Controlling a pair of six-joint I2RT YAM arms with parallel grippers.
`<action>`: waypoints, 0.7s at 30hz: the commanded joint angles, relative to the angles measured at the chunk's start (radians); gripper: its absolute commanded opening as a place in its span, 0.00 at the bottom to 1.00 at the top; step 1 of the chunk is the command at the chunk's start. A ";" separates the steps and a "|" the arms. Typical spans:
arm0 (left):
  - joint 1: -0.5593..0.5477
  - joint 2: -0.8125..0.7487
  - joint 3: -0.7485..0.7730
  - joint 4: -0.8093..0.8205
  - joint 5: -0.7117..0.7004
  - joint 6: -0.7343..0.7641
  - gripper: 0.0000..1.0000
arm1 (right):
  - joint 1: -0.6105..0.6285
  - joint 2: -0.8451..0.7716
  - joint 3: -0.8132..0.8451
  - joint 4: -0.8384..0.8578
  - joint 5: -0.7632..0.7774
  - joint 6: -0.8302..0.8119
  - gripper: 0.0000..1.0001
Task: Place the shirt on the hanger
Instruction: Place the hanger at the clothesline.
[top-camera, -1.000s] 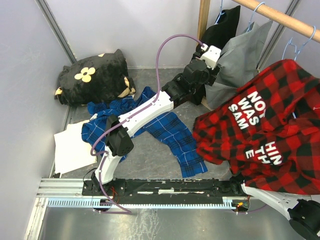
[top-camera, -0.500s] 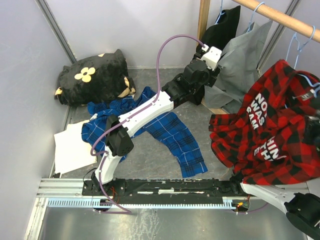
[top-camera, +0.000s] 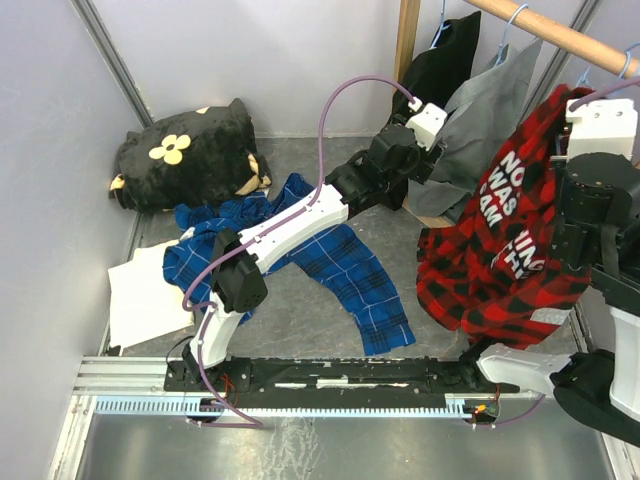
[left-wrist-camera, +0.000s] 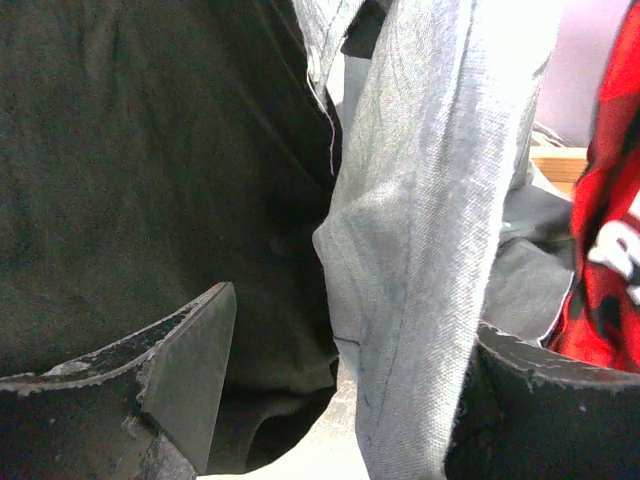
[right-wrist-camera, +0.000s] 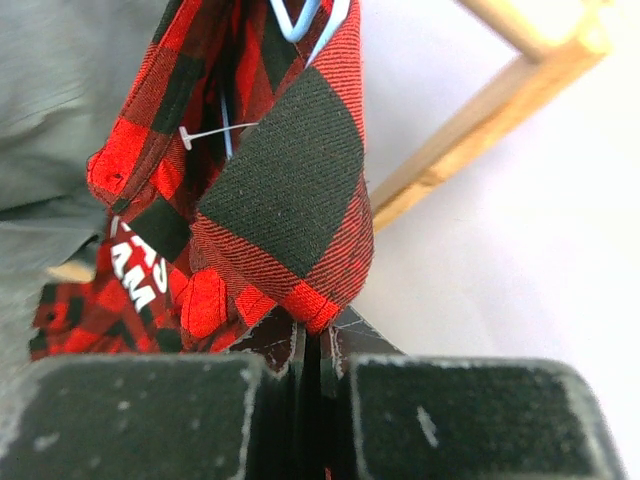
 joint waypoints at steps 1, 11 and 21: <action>0.002 -0.050 -0.004 0.009 0.021 0.006 0.76 | -0.004 -0.075 0.014 0.186 0.304 -0.078 0.00; 0.001 -0.054 -0.007 0.009 0.029 0.001 0.77 | -0.003 -0.088 0.057 0.138 0.084 -0.085 0.00; 0.002 -0.077 -0.036 -0.006 0.030 0.008 0.79 | -0.004 0.041 0.033 0.255 -0.136 -0.023 0.00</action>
